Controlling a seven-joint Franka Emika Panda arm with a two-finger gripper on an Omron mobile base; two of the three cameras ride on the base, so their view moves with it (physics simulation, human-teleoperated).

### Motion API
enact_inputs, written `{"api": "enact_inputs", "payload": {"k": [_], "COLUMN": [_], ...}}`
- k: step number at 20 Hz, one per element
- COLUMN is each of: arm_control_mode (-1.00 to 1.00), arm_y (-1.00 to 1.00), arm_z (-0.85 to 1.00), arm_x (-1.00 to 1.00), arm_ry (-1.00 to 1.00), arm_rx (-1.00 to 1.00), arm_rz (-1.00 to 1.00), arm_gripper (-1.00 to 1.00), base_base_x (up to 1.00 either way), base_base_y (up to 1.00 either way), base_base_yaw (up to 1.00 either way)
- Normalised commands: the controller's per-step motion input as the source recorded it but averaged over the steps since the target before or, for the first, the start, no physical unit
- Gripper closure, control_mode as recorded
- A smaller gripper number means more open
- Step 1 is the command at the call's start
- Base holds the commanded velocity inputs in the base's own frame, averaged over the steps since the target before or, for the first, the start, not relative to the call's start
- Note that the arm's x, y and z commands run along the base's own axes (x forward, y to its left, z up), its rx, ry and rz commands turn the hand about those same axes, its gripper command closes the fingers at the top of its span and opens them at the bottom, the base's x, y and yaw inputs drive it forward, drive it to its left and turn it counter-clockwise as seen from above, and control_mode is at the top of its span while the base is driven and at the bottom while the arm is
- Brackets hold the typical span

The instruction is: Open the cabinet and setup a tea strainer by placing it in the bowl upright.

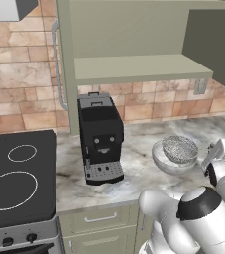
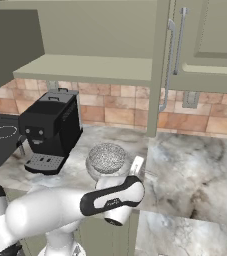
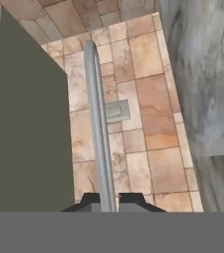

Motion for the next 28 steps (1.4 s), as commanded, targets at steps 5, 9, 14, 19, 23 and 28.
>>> {"api": "enact_inputs", "payload": {"k": [5, 9, 14, 19, 23, 28], "arm_control_mode": [-1.0, -1.0, -1.0, -1.0, -1.0, -1.0], "arm_y": [0.0, 0.0, 0.0, 0.0, 0.03, 0.06], "arm_z": [-0.06, -0.05, -0.08, -0.06, -0.01, 0.0], "arm_x": [0.0, 0.0, 0.0, 0.0, 0.0, 0.03], "arm_ry": [-0.02, -0.03, 0.0, 0.0, 0.0, 0.0], "arm_rx": [-0.12, -0.11, -0.01, 0.0, 0.0, 0.0], "arm_rz": [0.0, 0.0, 0.0, 0.0, 0.0, 0.0], "arm_gripper": [1.0, 1.0, 1.0, 1.0, 1.0, 1.0], "base_base_x": [0.0, 0.0, 0.0, 0.0, 0.0, 0.0], "base_base_y": [0.0, 0.0, 0.0, 0.0, 0.0, 0.0], "base_base_yaw": [0.0, 0.0, 0.0, 0.0, 0.0, 0.0]}}
